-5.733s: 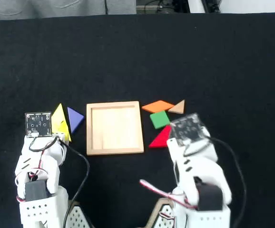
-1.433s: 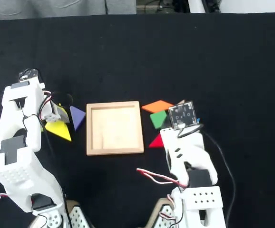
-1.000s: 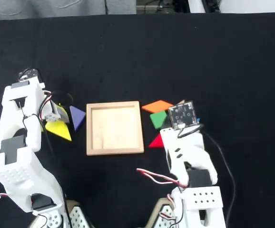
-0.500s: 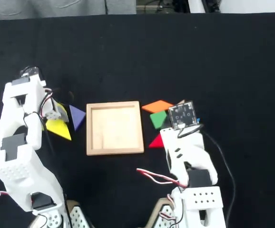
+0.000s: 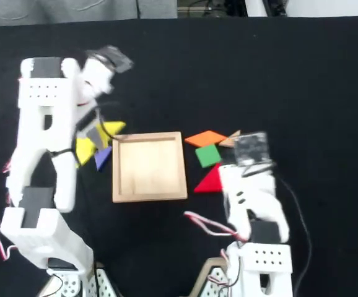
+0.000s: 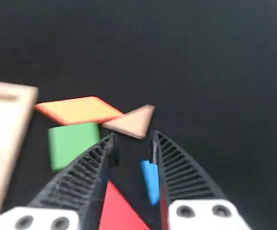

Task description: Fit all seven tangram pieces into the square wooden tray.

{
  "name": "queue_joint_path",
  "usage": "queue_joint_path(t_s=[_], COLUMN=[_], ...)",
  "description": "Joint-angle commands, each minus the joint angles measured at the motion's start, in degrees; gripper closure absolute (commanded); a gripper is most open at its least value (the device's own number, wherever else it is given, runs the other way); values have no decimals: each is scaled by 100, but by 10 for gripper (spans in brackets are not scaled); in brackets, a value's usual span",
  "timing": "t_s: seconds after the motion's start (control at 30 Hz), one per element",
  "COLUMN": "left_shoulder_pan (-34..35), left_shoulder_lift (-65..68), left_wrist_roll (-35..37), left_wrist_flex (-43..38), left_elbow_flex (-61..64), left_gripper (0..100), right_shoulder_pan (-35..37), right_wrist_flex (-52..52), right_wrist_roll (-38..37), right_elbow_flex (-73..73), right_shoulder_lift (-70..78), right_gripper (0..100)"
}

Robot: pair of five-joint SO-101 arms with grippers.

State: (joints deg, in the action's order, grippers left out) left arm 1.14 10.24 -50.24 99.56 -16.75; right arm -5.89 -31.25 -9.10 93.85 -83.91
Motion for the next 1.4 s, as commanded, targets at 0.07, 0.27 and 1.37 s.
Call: queue_joint_path(t_s=[0.07,0.27,1.37], left_shoulder_pan=[-1516,-2193,-2404], left_shoulder_lift=[-264,-211,-211], left_wrist_roll=[-967,-1398,-1231], left_wrist_flex=[-273,-1679,-3103], left_elbow_flex=[479,1349,3257], left_gripper=[849,848,752], right_shoulder_pan=[-1178,-1459,-1688], right_wrist_flex=[440,527,765], right_wrist_roll=[1178,1204,1213], right_elbow_flex=[-224,-207,-110], right_shoulder_lift=[-101,-101,-92], right_gripper=[877,877,878])
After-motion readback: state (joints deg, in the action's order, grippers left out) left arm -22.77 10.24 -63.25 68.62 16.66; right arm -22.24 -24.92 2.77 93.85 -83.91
